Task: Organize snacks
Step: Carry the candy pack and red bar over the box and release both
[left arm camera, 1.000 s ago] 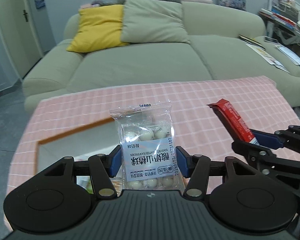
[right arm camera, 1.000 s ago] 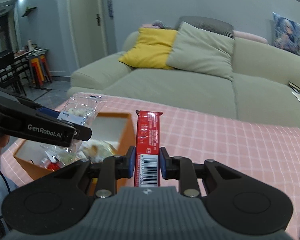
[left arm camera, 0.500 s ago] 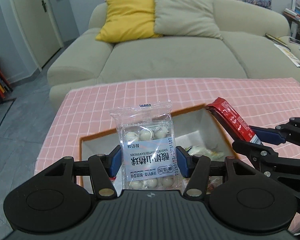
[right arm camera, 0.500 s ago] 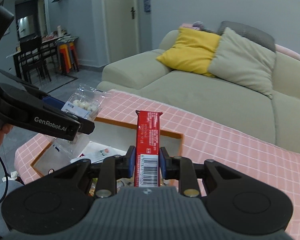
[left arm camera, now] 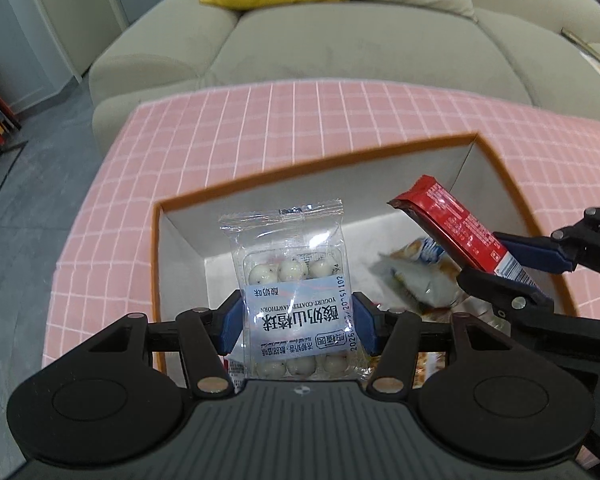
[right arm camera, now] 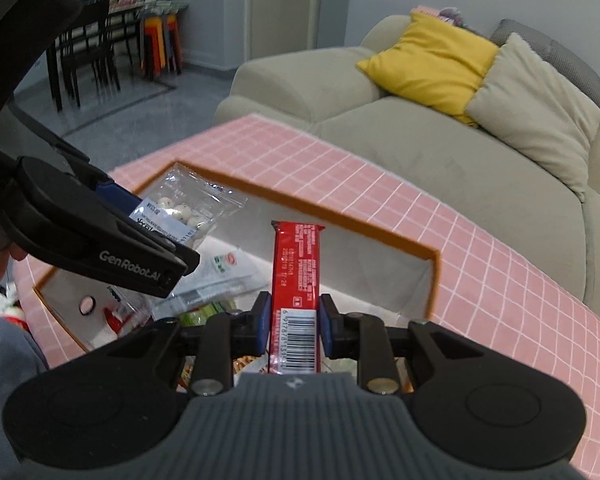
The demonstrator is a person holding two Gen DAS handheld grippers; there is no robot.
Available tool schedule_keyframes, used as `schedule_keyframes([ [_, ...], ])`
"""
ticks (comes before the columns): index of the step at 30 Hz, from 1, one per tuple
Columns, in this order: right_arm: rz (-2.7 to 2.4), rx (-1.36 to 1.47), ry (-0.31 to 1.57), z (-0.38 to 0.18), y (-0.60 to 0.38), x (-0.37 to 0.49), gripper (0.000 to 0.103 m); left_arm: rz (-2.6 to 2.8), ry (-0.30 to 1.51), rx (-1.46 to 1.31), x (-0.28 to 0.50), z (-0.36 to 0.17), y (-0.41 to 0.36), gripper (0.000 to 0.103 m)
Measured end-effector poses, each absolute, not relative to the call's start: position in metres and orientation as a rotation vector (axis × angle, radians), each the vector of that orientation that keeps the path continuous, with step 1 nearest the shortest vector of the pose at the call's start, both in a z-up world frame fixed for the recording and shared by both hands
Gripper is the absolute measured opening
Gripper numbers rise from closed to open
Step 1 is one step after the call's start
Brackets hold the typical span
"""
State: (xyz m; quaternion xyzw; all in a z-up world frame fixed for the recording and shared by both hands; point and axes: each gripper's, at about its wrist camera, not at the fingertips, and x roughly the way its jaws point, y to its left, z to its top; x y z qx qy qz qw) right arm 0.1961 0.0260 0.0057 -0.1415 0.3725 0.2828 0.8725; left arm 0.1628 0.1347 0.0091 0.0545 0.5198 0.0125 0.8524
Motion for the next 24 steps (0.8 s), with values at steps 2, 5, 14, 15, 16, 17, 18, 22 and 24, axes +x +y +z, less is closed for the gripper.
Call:
schedule_keyframes([
  [2,0.59,-0.318,0.794,-0.002,0.031,0.198,0.021,0.029,1.117,0.12,0.164,0.002,0.134,0.064],
  [5,0.594,-0.348,0.824,-0.013,0.035,0.202,0.021,0.032,1.149,0.12,0.167,-0.009,0.135,0.064],
  [14,0.626,-0.411,0.867,-0.027,0.048,0.211,0.022,0.038,1.218,0.143,0.168,-0.027,0.136,0.069],
  [15,0.632,-0.414,0.871,-0.027,0.049,0.21,0.022,0.036,1.221,0.145,0.168,-0.027,0.136,0.07],
  [16,0.634,-0.419,0.874,-0.026,0.049,0.209,0.022,0.036,1.223,0.147,0.168,-0.026,0.135,0.071],
  [17,0.632,-0.423,0.873,-0.026,0.05,0.209,0.022,0.035,1.224,0.149,0.167,-0.025,0.134,0.071],
  [18,0.63,-0.426,0.87,-0.025,0.049,0.208,0.023,0.034,1.222,0.153,0.166,-0.023,0.134,0.074],
  [22,0.625,-0.418,0.857,-0.016,0.044,0.206,0.036,0.028,1.185,0.166,0.167,-0.015,0.136,0.075],
  [24,0.625,-0.407,0.852,-0.009,0.042,0.206,0.046,0.027,1.162,0.167,0.164,-0.004,0.134,0.077],
])
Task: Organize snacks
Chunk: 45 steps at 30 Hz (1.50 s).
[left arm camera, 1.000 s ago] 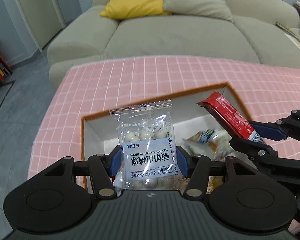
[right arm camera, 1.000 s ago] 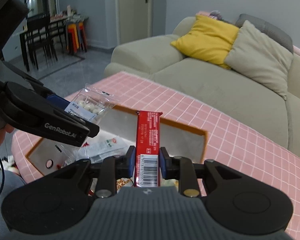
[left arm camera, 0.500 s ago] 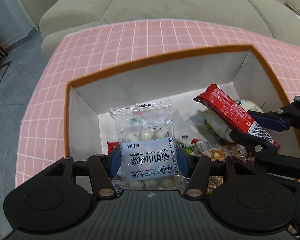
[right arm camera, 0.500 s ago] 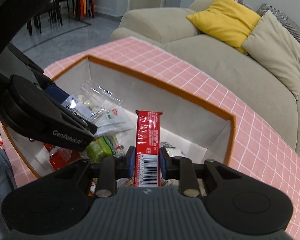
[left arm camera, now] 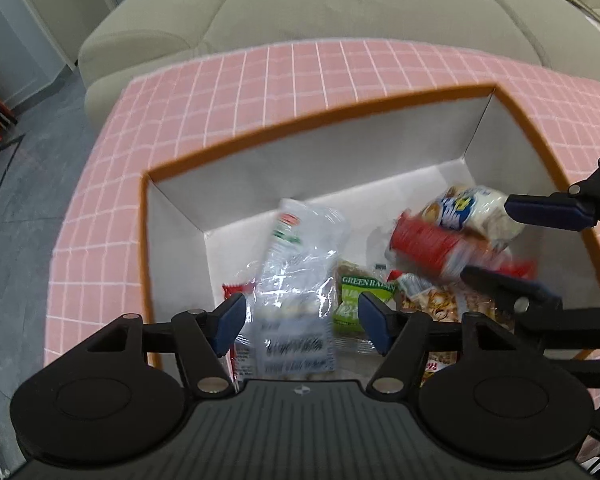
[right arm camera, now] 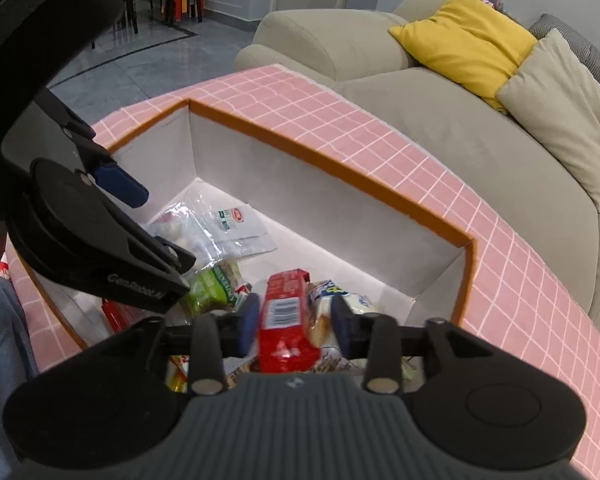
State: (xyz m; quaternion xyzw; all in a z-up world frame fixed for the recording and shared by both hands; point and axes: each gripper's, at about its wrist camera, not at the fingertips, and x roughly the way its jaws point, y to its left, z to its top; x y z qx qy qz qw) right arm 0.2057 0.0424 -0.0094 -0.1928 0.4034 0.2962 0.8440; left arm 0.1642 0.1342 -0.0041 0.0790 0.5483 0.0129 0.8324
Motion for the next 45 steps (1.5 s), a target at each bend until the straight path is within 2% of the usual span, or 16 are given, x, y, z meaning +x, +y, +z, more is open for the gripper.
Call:
schedule_keyframes([
  [6,0.602,-0.361,0.792,0.022,0.027,0.197,0.067,0.045,1.032,0.16,0.147,0.04,0.131,0.081],
  [11,0.545,-0.27,0.718,0.058,0.002,0.183,0.075,0.088,0.857,0.144,0.124,0.083,0.122,0.081],
  [12,0.531,-0.247,0.705,0.065,-0.004,0.179,0.082,0.093,0.824,0.137,0.119,0.09,0.119,0.081],
  [16,0.477,-0.139,0.648,0.093,-0.032,0.158,0.084,0.098,0.709,0.098,0.096,0.118,0.103,0.081],
  [18,0.45,-0.105,0.618,0.103,-0.045,0.143,0.091,0.101,0.662,0.08,0.083,0.129,0.095,0.081],
  [28,0.317,-0.033,0.522,0.118,-0.094,0.066,0.095,0.112,0.521,0.04,0.031,0.14,0.062,0.089],
  [37,0.223,-0.045,0.501,0.088,-0.109,0.013,0.096,0.13,0.581,0.05,0.004,0.114,0.049,0.089],
  [45,0.214,-0.062,0.58,0.057,-0.101,0.015,0.096,0.147,0.699,0.08,-0.001,0.076,0.046,0.089],
])
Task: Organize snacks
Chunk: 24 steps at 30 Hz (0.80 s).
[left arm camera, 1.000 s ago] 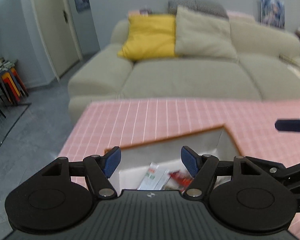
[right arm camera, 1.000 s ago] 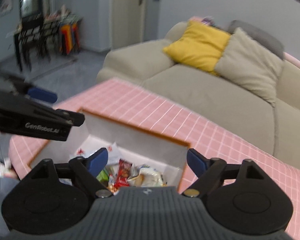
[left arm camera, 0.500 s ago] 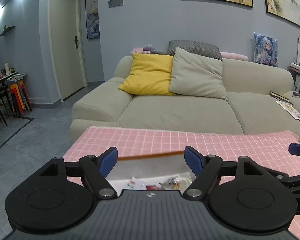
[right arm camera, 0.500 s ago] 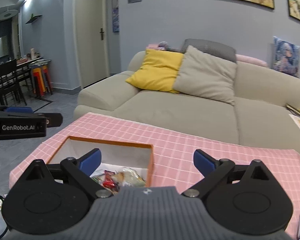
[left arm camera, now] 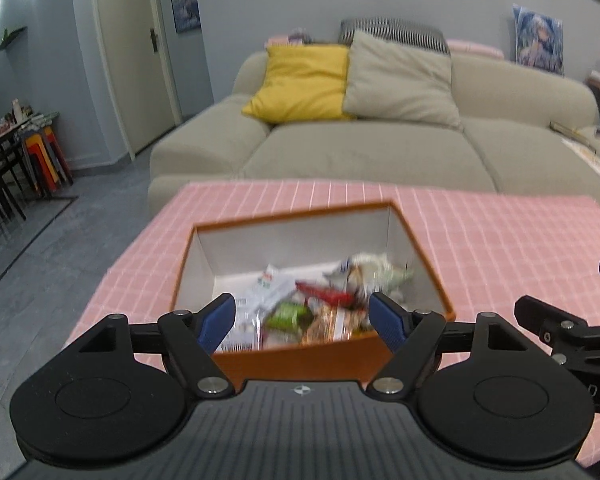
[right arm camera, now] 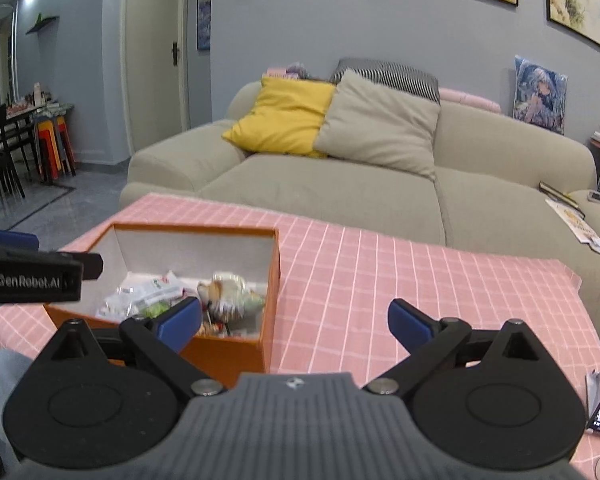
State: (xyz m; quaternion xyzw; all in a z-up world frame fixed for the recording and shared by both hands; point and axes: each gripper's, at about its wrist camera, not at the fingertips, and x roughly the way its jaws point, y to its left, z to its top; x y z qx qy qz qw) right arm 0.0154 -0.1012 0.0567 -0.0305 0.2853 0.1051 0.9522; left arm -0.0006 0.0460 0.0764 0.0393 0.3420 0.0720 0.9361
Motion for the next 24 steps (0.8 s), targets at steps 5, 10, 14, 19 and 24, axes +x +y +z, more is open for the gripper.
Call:
schedule_keyframes([
  [5,0.218,-0.056,0.621,0.046,-0.1,0.021,0.096,0.143,0.733,0.089,0.0,0.065,0.044,0.089],
  [10,0.213,-0.046,0.644,0.04,-0.102,0.028,0.096,0.139,0.75,0.088,-0.001,0.061,0.042,0.089],
  [14,0.204,-0.039,0.644,0.039,-0.103,0.028,0.096,0.142,0.757,0.089,-0.001,0.062,0.041,0.089],
  [19,0.195,-0.034,0.642,0.04,-0.104,0.028,0.096,0.139,0.756,0.086,0.0,0.063,0.04,0.089],
  [24,0.193,-0.034,0.633,0.04,-0.105,0.026,0.096,0.138,0.757,0.089,0.0,0.064,0.039,0.089],
])
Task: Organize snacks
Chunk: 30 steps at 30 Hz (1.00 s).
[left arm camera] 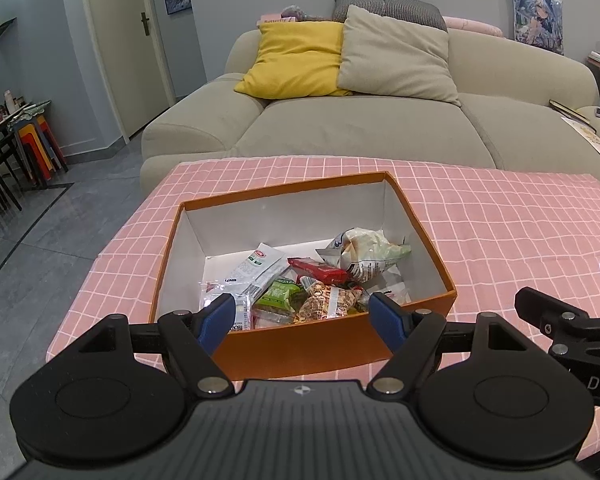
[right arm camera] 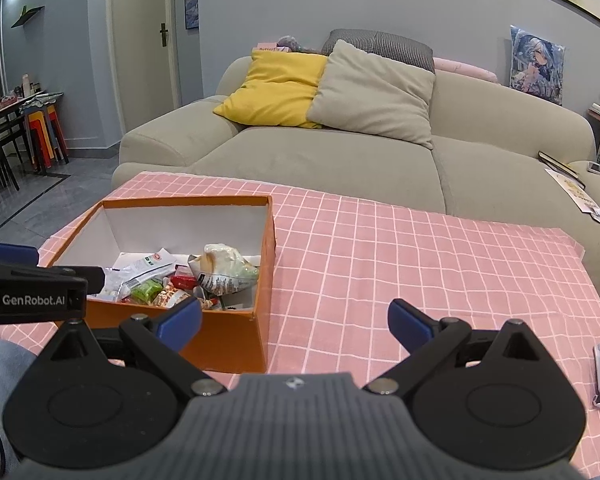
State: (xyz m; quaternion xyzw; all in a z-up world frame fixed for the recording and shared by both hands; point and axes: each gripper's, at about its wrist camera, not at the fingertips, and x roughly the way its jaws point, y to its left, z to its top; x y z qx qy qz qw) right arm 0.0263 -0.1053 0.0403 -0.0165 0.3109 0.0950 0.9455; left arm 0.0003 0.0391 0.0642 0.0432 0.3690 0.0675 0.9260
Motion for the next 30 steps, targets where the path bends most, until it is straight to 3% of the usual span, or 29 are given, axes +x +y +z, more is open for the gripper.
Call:
schedule_keyframes([
  [30,0.205,-0.052,0.635,0.0399,-0.1013,0.0262,0.096,0.128,0.759,0.091,0.0012,0.0654,0.0399,0.089],
])
